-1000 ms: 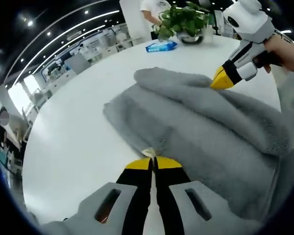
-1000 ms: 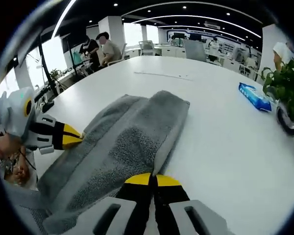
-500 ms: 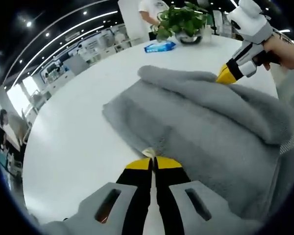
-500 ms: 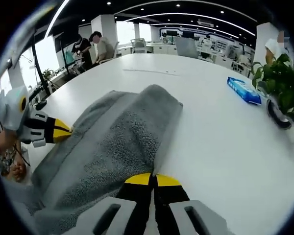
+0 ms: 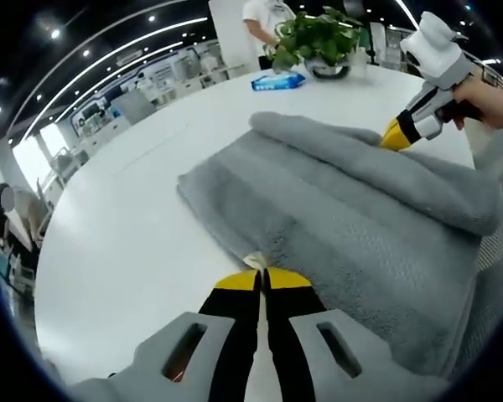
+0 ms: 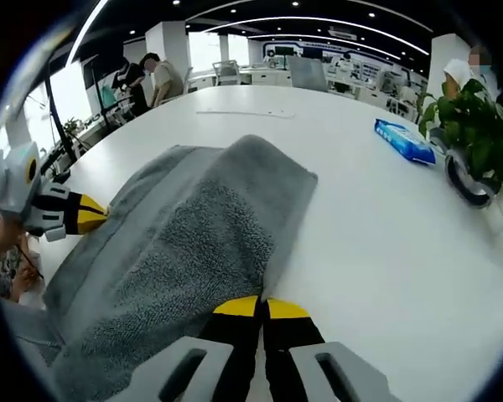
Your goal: Open the folded towel by lifting each exposed corner and separating the folded layers until the towel lies flat within the target outline without major curled edges
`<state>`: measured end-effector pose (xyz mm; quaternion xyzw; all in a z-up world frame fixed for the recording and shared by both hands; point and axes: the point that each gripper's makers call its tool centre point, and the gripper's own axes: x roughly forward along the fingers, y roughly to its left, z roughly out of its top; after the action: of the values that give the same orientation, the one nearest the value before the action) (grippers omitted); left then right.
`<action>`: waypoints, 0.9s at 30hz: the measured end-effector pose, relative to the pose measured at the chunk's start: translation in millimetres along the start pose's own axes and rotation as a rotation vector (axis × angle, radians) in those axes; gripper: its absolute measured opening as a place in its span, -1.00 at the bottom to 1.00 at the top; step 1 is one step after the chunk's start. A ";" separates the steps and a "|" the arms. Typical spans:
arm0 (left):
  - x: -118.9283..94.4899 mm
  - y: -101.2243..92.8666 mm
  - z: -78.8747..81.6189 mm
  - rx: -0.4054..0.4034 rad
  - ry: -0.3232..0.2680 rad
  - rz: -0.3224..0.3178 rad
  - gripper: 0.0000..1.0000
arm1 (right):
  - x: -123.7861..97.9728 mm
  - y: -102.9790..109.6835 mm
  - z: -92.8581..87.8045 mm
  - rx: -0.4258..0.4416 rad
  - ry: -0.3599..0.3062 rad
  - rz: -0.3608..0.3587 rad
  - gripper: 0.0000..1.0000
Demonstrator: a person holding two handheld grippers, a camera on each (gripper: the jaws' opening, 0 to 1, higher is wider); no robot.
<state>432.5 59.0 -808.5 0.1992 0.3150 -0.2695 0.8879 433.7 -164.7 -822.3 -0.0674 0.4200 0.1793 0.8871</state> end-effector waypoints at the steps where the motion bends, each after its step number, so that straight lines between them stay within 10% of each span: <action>1: 0.0 0.0 0.0 -0.003 0.003 0.001 -0.98 | 0.0 -0.4 0.3 -0.012 0.001 -0.005 -1.00; 27: -4.0 8.1 -6.1 -0.081 0.000 -0.001 -0.98 | -13.9 -34.1 -16.8 -0.046 -0.027 -0.068 -1.00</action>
<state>432.0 69.8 -808.7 0.1628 0.3256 -0.2567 0.8953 426.2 -204.5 -823.4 -0.0996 0.4014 0.1597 0.8964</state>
